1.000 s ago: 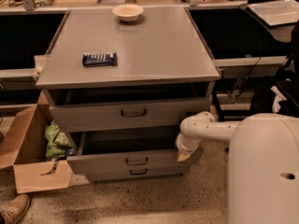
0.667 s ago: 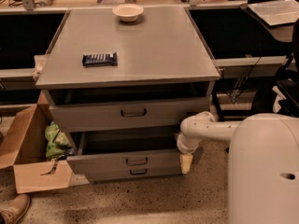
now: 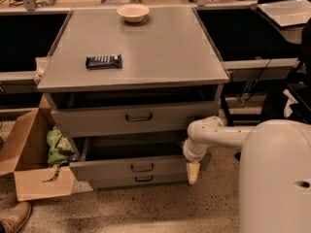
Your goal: Open middle drawer
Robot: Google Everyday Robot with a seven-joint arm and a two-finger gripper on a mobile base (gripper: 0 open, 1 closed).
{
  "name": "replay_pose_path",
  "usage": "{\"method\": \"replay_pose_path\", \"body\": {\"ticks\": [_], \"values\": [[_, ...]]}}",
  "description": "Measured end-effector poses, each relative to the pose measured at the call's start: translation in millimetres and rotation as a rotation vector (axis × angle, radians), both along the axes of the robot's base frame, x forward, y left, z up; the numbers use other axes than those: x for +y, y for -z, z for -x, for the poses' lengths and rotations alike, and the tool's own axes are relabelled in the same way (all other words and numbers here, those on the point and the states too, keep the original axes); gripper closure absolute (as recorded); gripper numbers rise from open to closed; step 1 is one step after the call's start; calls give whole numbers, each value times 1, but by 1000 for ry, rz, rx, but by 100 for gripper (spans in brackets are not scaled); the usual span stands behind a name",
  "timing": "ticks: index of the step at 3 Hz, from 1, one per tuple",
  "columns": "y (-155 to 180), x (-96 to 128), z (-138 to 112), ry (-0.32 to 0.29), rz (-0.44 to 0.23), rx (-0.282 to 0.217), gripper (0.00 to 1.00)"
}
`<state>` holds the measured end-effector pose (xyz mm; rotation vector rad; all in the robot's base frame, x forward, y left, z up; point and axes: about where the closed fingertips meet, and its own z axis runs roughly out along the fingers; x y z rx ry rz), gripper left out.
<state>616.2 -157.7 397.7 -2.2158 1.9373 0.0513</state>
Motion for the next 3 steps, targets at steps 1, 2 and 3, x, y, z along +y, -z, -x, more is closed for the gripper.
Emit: {"method": "replay_pose_path", "body": {"ticks": [1, 2, 3], "values": [[2, 12, 31, -47, -7, 62, 0], [-2, 15, 59, -58, 11, 88, 19], [-2, 11, 82, -42, 29, 116, 43]]}}
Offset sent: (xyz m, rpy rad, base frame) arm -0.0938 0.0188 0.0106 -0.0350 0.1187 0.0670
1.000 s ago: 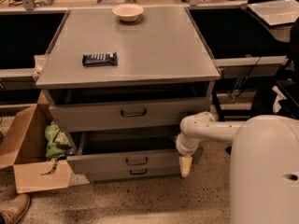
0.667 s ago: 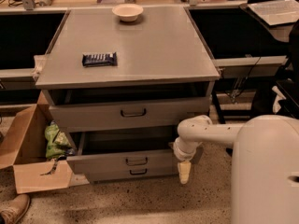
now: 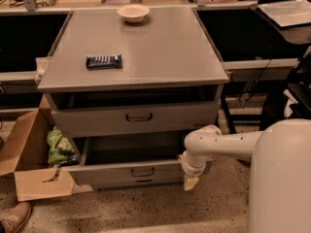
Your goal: Open middle drawer
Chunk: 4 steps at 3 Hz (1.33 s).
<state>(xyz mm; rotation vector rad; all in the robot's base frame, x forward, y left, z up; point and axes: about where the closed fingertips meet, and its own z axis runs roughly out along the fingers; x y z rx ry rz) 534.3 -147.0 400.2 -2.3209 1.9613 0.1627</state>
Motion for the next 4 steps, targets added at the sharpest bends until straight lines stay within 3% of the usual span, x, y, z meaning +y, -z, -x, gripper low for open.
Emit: {"method": "replay_pose_path", "body": {"ticks": [2, 4], "values": [[-9, -11, 40, 42, 26, 26, 97], [-13, -13, 52, 62, 29, 34, 100]]}}
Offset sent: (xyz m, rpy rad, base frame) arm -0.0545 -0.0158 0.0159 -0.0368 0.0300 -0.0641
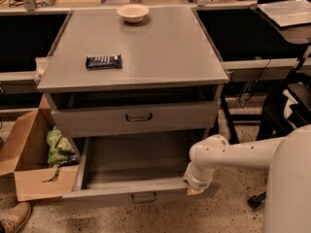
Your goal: Open middle drawer
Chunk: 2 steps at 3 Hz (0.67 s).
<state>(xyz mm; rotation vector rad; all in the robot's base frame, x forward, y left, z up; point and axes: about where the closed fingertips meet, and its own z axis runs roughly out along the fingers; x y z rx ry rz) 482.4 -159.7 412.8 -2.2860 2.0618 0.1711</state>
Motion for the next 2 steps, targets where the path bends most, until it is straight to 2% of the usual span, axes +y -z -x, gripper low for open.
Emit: {"method": "replay_pose_path", "body": {"ticks": [2], "values": [[1, -3, 10, 17, -5, 11, 100]]}}
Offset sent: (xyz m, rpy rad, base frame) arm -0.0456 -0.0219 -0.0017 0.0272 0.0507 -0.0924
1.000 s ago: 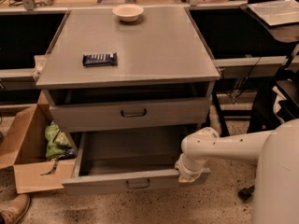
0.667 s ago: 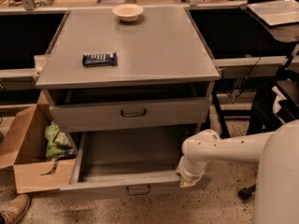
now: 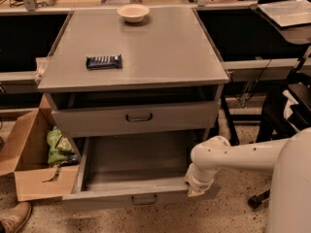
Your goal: Open middle drawer
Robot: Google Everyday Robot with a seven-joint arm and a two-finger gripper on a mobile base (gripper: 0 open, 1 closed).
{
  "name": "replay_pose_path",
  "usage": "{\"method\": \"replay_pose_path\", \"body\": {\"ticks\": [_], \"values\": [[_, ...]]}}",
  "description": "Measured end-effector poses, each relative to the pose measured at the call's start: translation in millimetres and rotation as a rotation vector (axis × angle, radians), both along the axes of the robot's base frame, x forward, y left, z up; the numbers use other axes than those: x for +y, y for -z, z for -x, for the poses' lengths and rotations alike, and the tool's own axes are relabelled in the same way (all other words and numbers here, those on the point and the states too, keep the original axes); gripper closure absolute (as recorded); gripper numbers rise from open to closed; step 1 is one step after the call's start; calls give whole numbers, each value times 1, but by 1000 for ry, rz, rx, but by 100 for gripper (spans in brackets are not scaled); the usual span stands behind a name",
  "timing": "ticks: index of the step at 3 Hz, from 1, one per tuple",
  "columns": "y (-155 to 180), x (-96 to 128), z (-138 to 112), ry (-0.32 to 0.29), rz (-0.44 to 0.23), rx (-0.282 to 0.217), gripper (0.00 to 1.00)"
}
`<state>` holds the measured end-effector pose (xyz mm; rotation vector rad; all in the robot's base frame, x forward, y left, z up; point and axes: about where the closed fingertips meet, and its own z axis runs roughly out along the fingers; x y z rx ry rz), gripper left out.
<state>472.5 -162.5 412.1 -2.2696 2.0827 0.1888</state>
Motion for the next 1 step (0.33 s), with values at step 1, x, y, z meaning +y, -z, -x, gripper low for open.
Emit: {"method": "replay_pose_path", "body": {"ticks": [1], "values": [[3, -3, 8, 14, -16, 13, 74]]}}
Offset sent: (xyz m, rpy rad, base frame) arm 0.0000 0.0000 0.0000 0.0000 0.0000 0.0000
